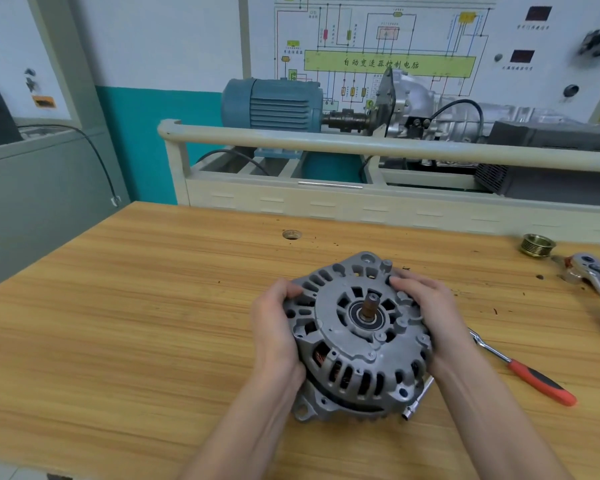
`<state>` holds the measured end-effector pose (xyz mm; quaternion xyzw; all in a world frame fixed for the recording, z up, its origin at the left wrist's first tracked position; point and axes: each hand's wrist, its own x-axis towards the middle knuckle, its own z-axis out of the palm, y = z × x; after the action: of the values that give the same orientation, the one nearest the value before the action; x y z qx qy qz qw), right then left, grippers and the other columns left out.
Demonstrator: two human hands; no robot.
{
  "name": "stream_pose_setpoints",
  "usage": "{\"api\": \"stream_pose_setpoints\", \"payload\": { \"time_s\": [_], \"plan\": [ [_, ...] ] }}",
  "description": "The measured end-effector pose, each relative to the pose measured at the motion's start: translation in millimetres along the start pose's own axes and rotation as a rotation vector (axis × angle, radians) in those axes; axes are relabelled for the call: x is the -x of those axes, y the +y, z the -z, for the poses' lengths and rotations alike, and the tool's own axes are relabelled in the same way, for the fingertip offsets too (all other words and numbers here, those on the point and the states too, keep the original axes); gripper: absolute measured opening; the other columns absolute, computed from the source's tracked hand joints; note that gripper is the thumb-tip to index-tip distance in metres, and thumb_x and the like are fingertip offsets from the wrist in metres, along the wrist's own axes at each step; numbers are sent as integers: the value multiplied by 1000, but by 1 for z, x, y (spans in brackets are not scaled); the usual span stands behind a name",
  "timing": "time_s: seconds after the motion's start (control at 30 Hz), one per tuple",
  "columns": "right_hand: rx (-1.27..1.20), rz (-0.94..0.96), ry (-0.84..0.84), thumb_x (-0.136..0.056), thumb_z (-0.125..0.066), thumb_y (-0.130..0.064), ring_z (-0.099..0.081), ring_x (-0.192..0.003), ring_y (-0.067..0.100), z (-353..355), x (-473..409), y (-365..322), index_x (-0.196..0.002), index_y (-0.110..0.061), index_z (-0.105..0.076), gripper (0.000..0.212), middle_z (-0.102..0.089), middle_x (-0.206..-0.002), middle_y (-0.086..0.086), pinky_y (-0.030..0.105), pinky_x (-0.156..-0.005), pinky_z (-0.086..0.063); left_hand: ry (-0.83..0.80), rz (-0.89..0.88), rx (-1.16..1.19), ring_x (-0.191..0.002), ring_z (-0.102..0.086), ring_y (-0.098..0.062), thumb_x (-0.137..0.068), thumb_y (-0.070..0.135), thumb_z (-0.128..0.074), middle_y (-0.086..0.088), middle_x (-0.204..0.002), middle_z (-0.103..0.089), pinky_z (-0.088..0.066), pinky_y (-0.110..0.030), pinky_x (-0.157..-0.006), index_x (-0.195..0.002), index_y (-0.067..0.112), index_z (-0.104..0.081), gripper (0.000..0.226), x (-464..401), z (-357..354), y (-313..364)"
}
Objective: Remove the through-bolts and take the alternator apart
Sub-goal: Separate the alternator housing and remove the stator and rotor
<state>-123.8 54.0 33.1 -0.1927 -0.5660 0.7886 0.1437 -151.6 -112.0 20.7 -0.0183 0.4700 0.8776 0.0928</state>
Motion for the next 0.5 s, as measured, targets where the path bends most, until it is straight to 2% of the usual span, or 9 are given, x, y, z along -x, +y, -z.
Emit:
{"api": "stream_pose_setpoints", "payload": {
  "time_s": [0.2,0.5],
  "plan": [
    [-47,-23,16,-88,-62,-4,-71,-60,17,-5,10,21,-94,-15,-60,13,-74,-71,1,24,-43,-51,4,113,6,-44,-50,-20,-69,14,-52,-5,-54,-55,-43,-27,-45,-48,17,-47,22,-2,12,0],
    [-65,-3,19,-89,-60,-3,-71,-60,18,-9,12,28,-96,-16,-61,14,-73,-68,2,24,-43,-51,2,121,-29,-46,-49,-20,-64,15,-55,-4,-56,-54,-41,-27,-49,-50,18,-47,17,-10,21,0]
  ]
}}
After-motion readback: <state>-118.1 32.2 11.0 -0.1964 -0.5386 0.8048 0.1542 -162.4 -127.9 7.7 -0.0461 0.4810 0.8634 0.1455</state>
